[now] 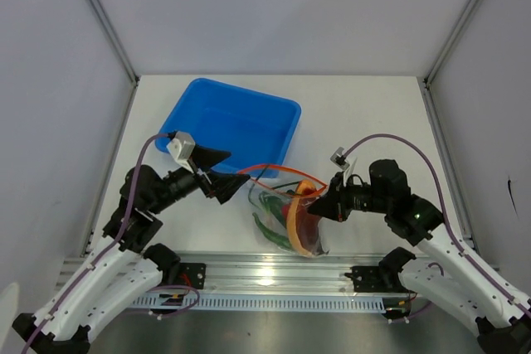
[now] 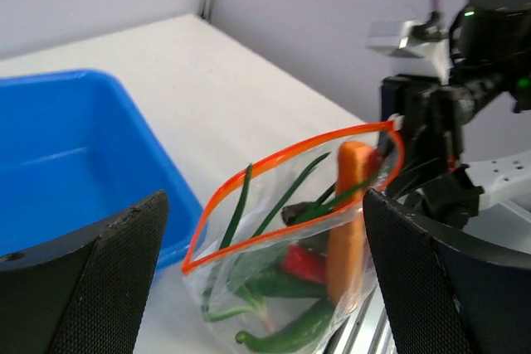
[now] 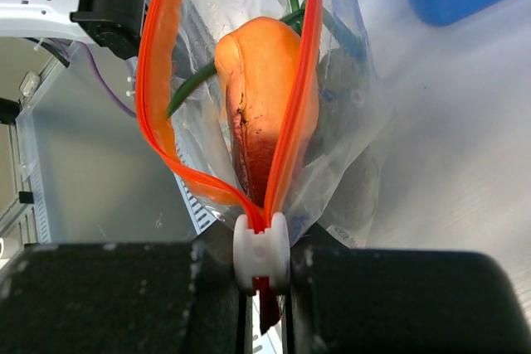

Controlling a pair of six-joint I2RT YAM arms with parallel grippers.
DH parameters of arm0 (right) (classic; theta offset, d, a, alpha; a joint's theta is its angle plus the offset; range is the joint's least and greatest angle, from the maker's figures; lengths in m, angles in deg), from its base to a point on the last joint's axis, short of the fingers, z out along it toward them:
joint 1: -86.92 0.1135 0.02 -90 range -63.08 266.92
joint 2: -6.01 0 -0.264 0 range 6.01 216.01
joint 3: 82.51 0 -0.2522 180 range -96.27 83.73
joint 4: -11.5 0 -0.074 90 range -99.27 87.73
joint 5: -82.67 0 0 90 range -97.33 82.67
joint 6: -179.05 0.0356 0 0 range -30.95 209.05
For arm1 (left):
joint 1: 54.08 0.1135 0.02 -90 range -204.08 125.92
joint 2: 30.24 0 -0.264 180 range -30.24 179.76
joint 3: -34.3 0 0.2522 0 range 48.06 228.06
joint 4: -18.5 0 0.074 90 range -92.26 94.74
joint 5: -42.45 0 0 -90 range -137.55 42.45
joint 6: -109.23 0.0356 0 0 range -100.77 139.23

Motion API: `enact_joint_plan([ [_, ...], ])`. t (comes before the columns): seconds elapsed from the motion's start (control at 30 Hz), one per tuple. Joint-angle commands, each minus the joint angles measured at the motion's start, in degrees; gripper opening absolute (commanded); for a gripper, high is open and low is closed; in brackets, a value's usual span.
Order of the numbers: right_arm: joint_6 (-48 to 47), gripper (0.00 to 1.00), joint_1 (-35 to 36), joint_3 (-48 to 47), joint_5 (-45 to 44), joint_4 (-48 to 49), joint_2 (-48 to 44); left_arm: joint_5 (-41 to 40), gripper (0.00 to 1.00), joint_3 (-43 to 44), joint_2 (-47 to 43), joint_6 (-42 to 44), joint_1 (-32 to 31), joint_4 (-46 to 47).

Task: Place the food in the zip-top bag and seal the zipper
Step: Adjust the zipper food storage bag at the center of the board.

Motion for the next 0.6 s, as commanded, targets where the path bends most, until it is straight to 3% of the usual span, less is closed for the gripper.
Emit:
enact_joint_plan([
  [0.0,-1.64,0.0,0.51,-1.78,0.34,4.32,-1.42,-5.34,0.99,3.67,3.07,2.63,-0.22,-5.67],
  [0.03,-1.99,0.0,0.51,-1.95,0.69,3.97,-0.99,-4.55,0.99,6.38,4.21,2.81,-0.14,-7.86],
  [0.2,-2.35,0.0,0.51,-2.13,2.1,4.05,-0.63,1.61,0.72,10.36,9.67,6.76,-0.14,-11.39],
  [0.23,-2.09,0.0,0.51,-2.22,2.28,4.14,-0.54,2.22,0.59,10.45,9.84,7.46,-0.05,-11.48],
  [0.43,-2.79,0.0,0.95,-2.84,2.8,3.0,-0.63,10.37,0.27,16.68,17.65,8.96,0.13,-16.04],
  [0.57,-2.79,0.0,1.21,-2.84,2.45,3.0,-0.81,14.7,0.31,19.85,23.02,7.47,0.04,-16.31],
])
